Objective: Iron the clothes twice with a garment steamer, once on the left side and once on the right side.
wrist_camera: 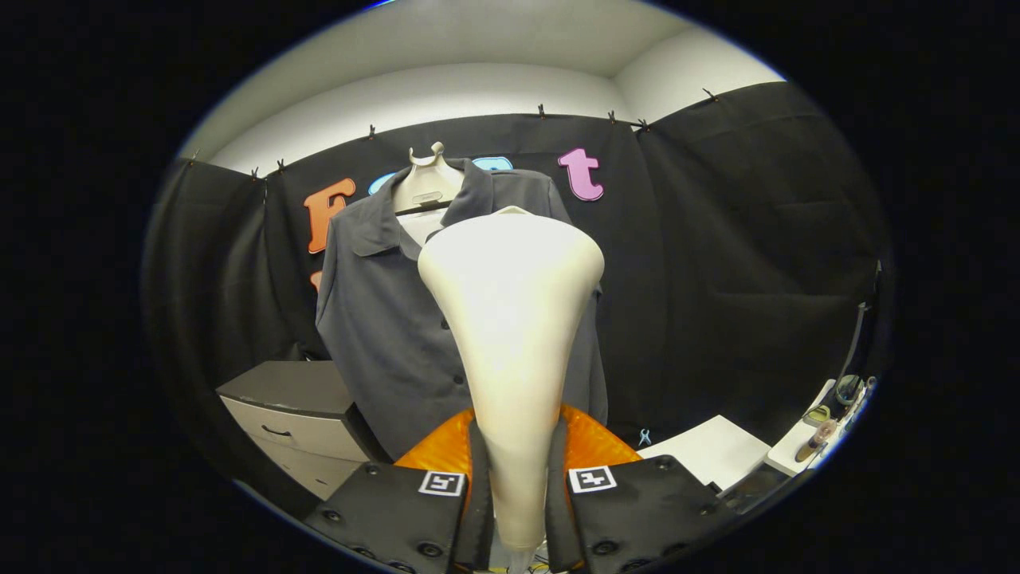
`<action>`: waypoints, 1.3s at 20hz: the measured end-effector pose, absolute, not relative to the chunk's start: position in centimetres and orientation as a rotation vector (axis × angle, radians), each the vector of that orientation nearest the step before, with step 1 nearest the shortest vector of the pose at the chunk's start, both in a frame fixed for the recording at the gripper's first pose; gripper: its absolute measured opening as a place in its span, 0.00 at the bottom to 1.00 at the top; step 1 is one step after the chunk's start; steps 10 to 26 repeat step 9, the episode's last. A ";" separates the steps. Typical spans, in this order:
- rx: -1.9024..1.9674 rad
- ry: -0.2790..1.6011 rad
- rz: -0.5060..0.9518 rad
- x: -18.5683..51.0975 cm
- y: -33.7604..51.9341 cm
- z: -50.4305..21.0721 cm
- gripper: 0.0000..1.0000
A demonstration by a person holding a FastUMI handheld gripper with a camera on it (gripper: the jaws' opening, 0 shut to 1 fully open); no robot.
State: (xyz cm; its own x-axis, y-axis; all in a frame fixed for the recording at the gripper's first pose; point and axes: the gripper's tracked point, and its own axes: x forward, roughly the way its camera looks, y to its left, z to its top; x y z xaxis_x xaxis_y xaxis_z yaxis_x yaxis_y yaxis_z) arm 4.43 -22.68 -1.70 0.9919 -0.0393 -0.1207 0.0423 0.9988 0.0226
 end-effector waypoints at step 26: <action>0.009 0.103 -0.007 3.0 -20.9 -0.2 0.34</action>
